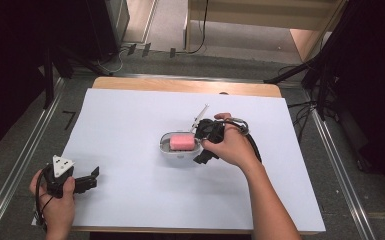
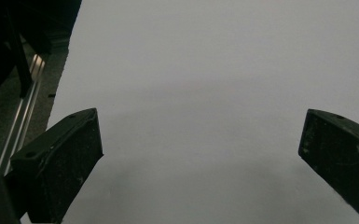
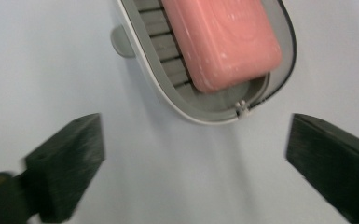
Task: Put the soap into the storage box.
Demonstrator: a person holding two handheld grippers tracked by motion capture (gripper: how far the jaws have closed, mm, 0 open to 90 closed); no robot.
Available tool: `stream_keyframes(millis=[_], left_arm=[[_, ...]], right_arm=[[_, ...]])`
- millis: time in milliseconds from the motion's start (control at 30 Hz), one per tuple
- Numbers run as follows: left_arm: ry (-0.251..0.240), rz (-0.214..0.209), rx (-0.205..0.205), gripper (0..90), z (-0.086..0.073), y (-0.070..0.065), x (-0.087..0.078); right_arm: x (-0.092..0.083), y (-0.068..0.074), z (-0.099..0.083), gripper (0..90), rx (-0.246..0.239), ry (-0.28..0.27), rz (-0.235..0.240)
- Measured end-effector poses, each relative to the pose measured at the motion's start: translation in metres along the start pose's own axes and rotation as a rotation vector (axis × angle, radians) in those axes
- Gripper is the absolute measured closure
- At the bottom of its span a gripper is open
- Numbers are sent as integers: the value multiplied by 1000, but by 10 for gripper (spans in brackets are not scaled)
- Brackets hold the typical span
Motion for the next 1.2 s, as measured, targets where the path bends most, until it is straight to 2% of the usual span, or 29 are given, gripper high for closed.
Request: stream_keyframes(millis=[100, 667, 1200], left_arm=[[2, -1, 2, 0, 0, 0, 0], [-2, -2, 7, 0, 0, -1, 0], [1, 3, 17, 0, 0, -2, 0]], right_arm=[[0, -1, -6, 0, 23, 13, -19], [0, -7, -52, 0, 126, -18, -25], [3, -8, -92, 0, 189, -30, -49]])
Point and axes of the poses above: each handheld gripper's, and its own axes: x roughly forward along the jaws, z roughly out of its top, y roughly to its left, the point moved 5 cm from there along x, roughly forward along the jaws
